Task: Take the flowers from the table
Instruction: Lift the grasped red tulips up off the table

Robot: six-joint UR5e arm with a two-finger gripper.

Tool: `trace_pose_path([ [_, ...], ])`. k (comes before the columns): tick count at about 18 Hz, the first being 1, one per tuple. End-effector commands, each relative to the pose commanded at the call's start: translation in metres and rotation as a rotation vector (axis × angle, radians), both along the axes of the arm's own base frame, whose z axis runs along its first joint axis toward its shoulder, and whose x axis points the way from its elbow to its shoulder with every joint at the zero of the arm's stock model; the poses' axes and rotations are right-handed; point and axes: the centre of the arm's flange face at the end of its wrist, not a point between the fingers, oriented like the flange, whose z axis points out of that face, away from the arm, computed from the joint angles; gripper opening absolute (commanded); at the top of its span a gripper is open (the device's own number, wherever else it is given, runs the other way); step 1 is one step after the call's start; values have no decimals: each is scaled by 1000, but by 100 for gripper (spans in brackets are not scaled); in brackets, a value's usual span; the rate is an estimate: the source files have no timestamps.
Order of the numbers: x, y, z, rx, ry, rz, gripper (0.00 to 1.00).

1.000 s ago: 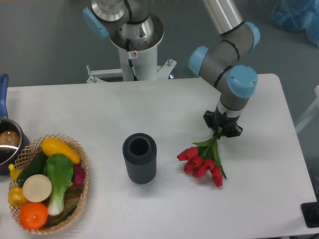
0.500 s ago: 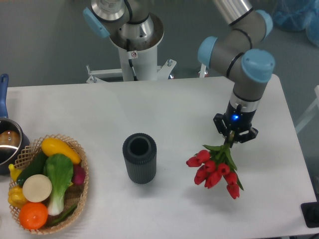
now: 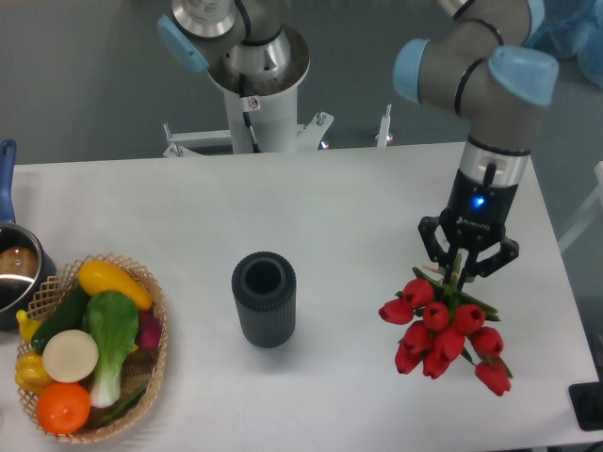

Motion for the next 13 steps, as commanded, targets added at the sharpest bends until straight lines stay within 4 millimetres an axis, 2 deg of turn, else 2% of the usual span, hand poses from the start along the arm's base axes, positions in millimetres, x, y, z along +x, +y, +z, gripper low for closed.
trace_pose_path([
  [13,-7,-7,7,19,-1,22,11],
])
